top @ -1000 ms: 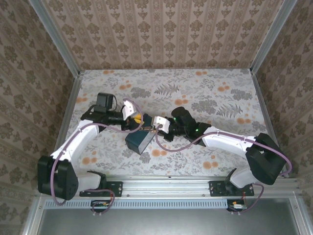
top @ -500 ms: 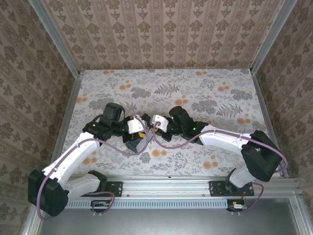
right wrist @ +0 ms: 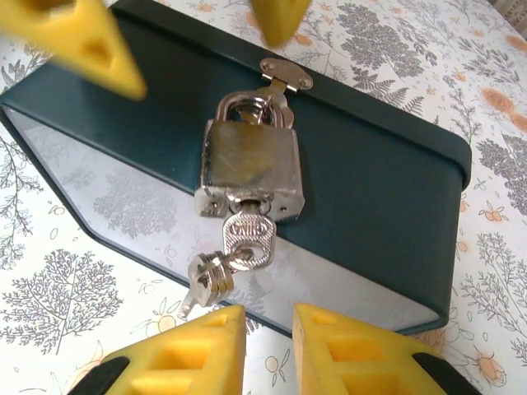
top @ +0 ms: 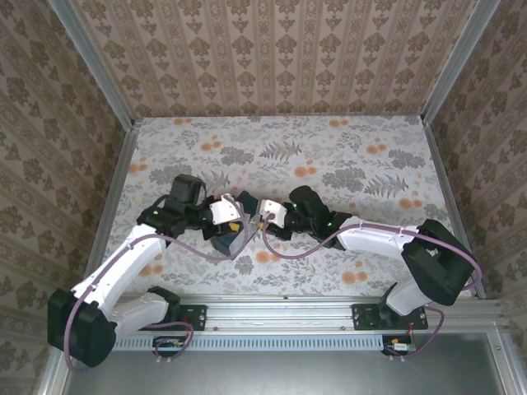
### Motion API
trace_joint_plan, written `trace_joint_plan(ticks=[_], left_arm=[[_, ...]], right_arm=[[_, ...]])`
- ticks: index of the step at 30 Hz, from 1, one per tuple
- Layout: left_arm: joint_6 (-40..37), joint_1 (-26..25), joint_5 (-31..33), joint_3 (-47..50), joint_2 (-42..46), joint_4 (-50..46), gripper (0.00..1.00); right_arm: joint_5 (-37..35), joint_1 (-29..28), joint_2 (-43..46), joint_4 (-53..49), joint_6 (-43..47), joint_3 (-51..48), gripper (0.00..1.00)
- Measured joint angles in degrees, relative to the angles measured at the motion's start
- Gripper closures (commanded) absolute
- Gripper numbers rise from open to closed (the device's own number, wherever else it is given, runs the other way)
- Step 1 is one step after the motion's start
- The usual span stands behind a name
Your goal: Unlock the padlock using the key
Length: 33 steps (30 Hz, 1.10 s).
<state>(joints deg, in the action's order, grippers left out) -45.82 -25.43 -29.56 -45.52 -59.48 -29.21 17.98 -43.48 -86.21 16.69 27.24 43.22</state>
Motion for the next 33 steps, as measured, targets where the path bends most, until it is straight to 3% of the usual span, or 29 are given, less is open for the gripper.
trace_joint_plan(ticks=[4, 10, 16, 33], left_arm=[[0.83, 4.31, -4.35, 0.02, 2.84, 0.04, 0.53], [1.75, 6.47, -9.05, 0.22, 1.99, 0.37, 0.54], [3.85, 9.97, -12.81, 0.68, 0.92, 3.21, 0.55], [5.60, 10.75, -15.91, 0.66, -0.15, 5.44, 0.58]], right_arm=[[0.50, 1.25, 0.00, 3.69, 0.04, -1.03, 0.74], [0.68, 1.11, 0.42, 9.09, 1.51, -3.78, 0.65], [0.17, -0.66, 0.46, 10.84, 4.68, -4.33, 0.63], [-4.07, -3.41, -0.44, 13.99, 9.51, -4.31, 0.67]])
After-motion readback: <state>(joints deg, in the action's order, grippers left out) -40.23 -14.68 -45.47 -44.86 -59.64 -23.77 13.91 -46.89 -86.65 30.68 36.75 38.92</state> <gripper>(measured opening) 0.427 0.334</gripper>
